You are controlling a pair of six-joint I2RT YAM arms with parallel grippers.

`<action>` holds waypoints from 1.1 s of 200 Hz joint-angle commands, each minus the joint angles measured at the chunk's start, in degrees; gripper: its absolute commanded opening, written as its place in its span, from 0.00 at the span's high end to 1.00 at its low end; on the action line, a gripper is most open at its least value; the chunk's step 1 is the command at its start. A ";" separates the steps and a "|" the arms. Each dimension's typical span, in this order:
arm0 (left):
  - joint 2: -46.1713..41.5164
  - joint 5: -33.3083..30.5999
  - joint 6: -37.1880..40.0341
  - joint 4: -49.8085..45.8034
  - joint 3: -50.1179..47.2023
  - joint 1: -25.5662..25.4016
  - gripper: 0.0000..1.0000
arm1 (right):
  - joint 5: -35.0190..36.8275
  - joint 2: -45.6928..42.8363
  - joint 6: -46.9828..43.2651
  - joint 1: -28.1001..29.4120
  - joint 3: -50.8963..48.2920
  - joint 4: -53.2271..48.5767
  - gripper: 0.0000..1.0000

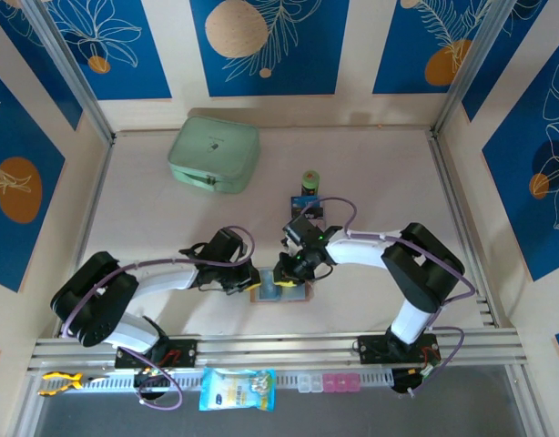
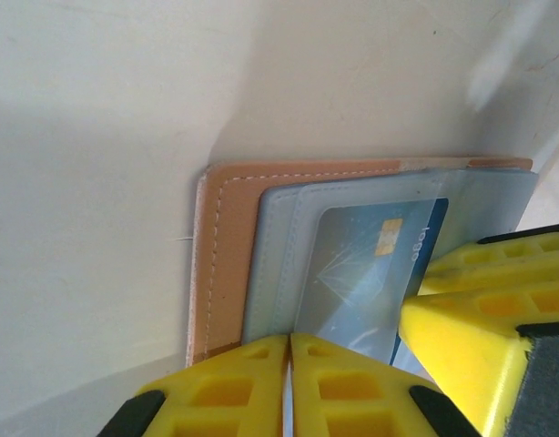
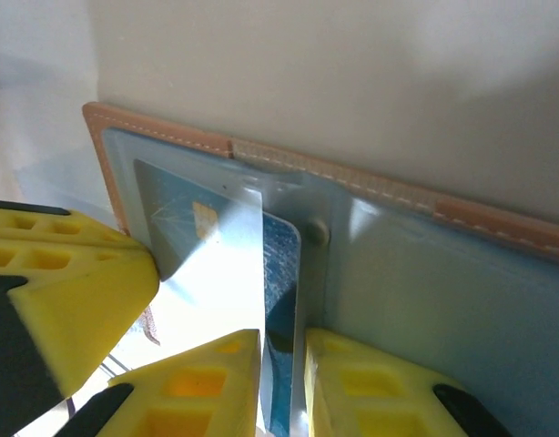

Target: Take the credit cards out of the card holder

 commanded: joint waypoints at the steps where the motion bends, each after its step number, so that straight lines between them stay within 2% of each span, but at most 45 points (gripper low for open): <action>1: 1.37 -0.78 1.42 -3.73 -0.66 0.65 0.90 | -2.37 -2.38 1.86 -0.47 -1.49 1.82 0.80; 40: 1.62 -0.97 1.50 -4.13 -0.89 0.68 0.90 | -5.46 -4.19 4.00 -1.77 -4.39 6.95 0.84; 110: 2.04 -0.88 1.67 -4.45 -0.37 0.61 0.90 | -6.57 -4.64 4.55 -2.78 -6.01 8.88 0.94; 144: 2.16 -0.75 1.52 -4.35 -0.23 0.61 0.90 | -7.64 -4.14 4.67 -2.93 -6.43 10.59 0.90; 220: 2.41 -0.79 1.50 -4.61 0.11 0.61 0.91 | -9.04 -2.79 5.31 -3.00 -7.61 13.74 0.89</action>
